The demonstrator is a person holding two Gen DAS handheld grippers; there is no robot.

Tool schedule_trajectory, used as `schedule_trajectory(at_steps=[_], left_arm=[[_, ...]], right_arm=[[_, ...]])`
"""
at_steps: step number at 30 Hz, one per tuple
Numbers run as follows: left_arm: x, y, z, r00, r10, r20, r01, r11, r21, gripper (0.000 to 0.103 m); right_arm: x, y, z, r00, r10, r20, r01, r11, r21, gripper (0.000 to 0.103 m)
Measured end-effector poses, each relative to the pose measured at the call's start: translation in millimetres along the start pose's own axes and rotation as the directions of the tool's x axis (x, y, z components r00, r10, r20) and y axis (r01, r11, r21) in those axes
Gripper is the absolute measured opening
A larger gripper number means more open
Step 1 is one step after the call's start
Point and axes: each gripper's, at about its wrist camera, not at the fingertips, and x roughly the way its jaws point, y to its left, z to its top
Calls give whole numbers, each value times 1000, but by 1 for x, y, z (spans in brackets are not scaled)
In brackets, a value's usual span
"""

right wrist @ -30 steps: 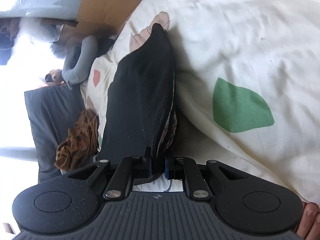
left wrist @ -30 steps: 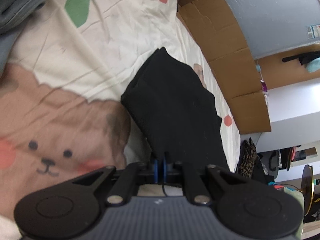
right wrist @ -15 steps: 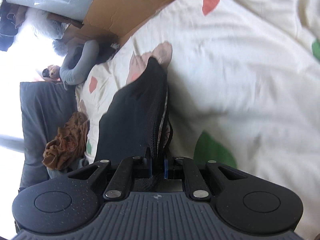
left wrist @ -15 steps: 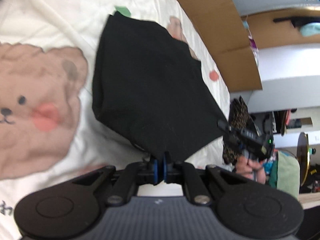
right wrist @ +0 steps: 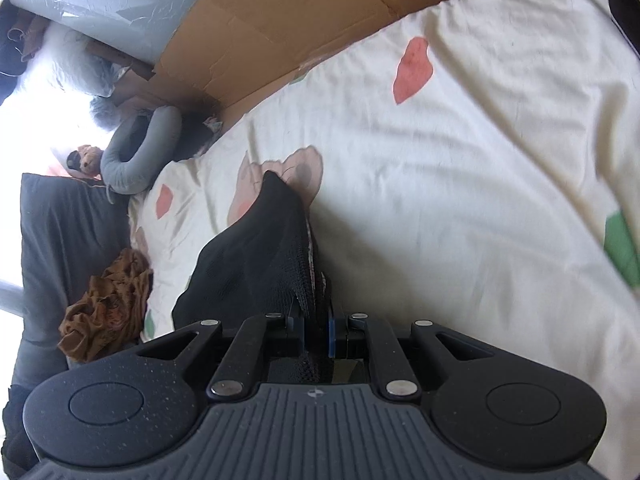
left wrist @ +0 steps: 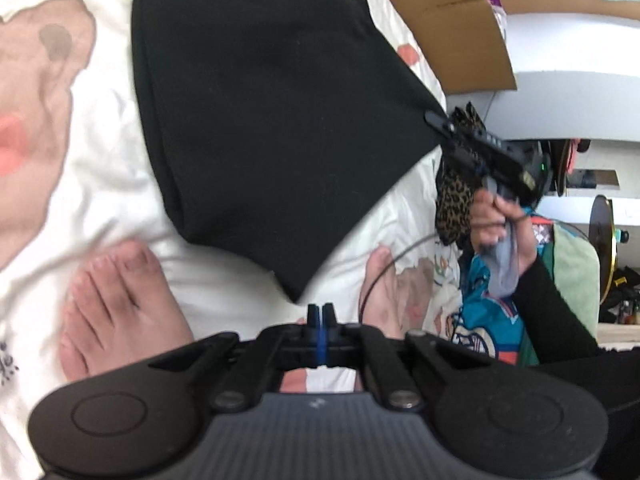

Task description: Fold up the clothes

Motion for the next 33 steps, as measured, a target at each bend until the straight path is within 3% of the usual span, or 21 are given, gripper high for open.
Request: schedule_trajectory(at_steps=[8, 15, 23, 27, 31, 33], left_arm=[[-18, 1, 10, 998, 41, 52, -42, 999, 27, 0], [-43, 4, 37, 975, 136, 174, -143, 989, 30, 1], [-70, 8, 68, 922, 237, 308, -256, 967, 21, 17], [-64, 5, 83, 911, 240, 335, -273, 961, 55, 31], [-53, 3, 102, 901, 251, 354, -295, 953, 75, 33], [-48, -1, 111, 893, 257, 370, -310, 946, 90, 42]], right_arm=[[10, 2, 21, 999, -39, 2, 39, 998, -48, 9], [20, 4, 43, 997, -76, 4, 76, 994, -73, 9], [34, 4, 63, 995, -104, 5, 104, 991, -87, 9], [40, 3, 72, 994, -107, 15, 108, 991, -73, 9], [49, -2, 76, 990, -142, -4, 142, 989, -44, 21], [48, -2, 75, 990, -142, 6, 142, 989, -41, 44]])
